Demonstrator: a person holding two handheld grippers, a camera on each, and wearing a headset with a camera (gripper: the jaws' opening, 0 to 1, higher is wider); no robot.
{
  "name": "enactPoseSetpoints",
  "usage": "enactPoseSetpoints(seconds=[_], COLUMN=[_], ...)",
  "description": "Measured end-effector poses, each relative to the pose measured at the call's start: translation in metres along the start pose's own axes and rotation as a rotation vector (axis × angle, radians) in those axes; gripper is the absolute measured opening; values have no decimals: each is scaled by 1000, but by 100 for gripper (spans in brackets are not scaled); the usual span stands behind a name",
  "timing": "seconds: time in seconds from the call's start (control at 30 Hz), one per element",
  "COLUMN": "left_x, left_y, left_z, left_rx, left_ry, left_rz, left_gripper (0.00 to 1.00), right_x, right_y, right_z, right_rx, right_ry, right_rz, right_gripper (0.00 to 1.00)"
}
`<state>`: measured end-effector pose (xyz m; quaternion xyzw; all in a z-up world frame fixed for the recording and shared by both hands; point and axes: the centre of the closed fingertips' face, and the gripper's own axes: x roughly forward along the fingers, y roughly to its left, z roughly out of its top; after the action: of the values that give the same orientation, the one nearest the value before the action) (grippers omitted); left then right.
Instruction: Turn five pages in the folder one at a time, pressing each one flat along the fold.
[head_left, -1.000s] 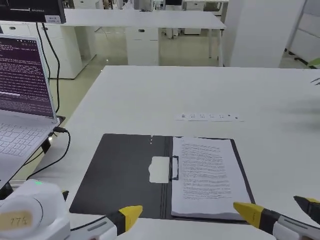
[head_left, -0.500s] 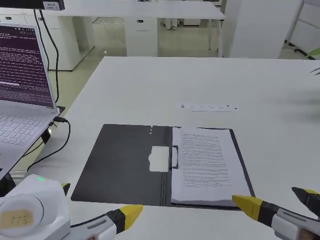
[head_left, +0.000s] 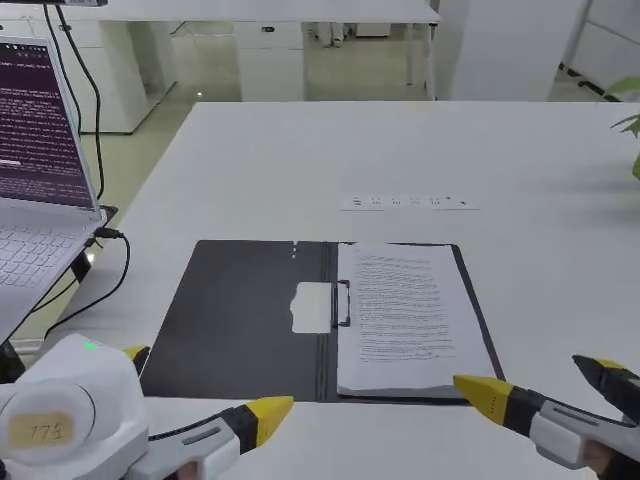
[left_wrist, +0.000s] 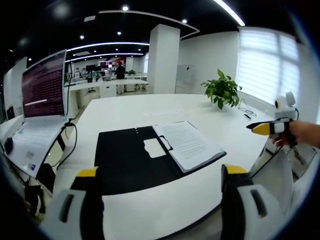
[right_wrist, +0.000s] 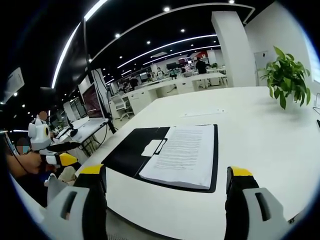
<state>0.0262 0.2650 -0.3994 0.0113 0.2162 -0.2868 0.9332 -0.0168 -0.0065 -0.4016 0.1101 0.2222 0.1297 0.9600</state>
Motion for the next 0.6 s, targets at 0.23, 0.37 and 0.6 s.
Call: enactPoseSetpoints(seconds=[0.23,0.37,0.6], left_x=[4,5,3], left_y=[0,0,-1], left_z=[0,2,2], left_rx=[22,29,25], left_ry=[6,-2,-3], left_rz=[-8,-8,-6], left_gripper=[99,99,99], right_x=[-1,-2,-4], right_y=[-3,-5,-4], right_z=[-3,-3,-2], right_rx=[16,23,20], right_ry=[-1,-7,-10], right_rz=[-8,-13,-13], right_gripper=[100,100,100])
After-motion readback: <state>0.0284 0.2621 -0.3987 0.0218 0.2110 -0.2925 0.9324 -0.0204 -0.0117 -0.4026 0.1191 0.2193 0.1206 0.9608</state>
